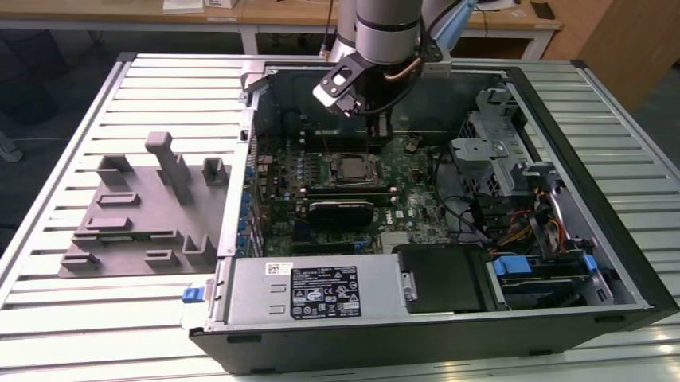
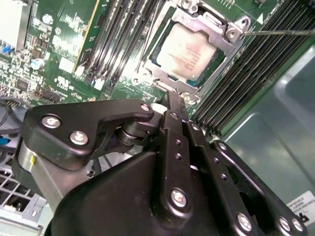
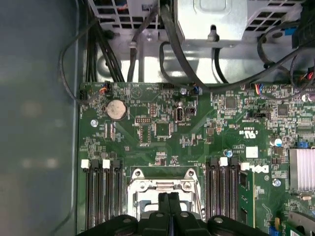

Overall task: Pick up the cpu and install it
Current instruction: 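Close the cpu cover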

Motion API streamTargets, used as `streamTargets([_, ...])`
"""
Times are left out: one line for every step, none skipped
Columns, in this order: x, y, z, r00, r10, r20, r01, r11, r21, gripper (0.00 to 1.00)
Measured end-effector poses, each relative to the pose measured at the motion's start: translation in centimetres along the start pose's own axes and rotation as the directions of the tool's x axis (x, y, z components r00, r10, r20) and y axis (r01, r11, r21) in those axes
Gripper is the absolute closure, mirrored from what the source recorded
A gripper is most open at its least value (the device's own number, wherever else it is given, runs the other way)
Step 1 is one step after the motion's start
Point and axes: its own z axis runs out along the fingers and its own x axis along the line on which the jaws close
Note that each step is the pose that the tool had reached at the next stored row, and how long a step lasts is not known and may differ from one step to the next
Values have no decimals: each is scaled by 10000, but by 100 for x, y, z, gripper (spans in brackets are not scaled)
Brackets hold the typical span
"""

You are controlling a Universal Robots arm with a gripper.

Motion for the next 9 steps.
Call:
streamTargets([0,0,11,10000,-1,3,1,10000,35,89])
streamTargets([0,-1,22,10000,-2,6,2,10000,64,89])
streamTargets([-1,-2,31,10000,-3,8,3,10000,88,89])
streamTargets([-2,-3,40,10000,-2,11,2,9999,108,89])
streamTargets([-2,-5,47,10000,-3,13,2,9999,125,89])
streamTargets([-3,-8,53,10000,-3,13,3,9999,135,89])
streamTargets([-3,-12,59,10000,-3,13,3,9999,140,89])
streamTargets([-4,-17,64,10000,-3,13,3,9999,145,89])
streamTargets([-4,-22,69,10000,-4,12,4,9999,150,89])
